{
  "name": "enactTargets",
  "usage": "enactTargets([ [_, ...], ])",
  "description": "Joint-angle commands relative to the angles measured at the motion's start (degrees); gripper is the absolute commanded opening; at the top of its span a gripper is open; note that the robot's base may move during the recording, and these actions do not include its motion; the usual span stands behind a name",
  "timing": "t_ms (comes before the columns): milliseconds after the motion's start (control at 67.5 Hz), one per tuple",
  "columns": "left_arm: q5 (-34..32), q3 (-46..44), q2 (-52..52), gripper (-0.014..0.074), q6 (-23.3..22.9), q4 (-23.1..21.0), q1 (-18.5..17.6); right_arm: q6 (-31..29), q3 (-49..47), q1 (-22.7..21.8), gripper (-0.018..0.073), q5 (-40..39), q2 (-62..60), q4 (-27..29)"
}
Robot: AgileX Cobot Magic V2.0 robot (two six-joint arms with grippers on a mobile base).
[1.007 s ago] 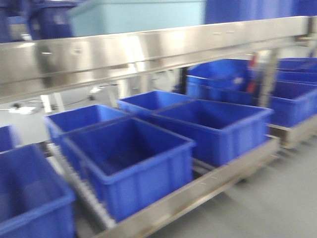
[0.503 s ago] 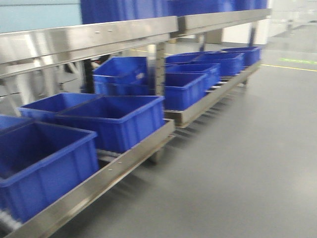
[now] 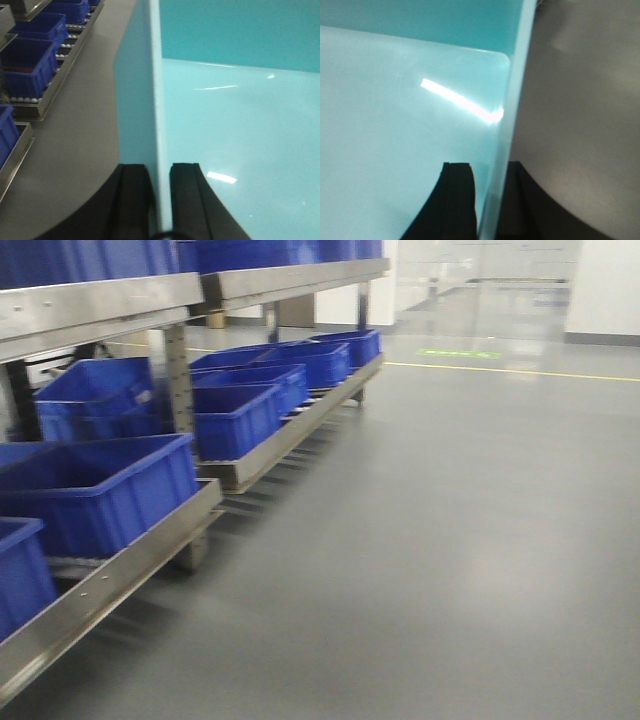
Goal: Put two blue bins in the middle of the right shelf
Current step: 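Back the base away from the rack while holding the teal bin, then drive across the floor carrying the teal bin in both grippers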
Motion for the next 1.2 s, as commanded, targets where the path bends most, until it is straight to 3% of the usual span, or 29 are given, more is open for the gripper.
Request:
enactTargets([
  [0,-3.68,-0.90,-1.25,-0.0111,-0.53,-3.03,0.04,-1.25,-0.50,-0.35,-0.0152,-2.18,-0.36,-0.26],
  [1184,-3.68,-0.90,-1.25,-0.0111,-0.53,-3.03,0.04,-1.25,-0.50,-0.35,-0.0152,-2.18,-0.36,-0.26],
])
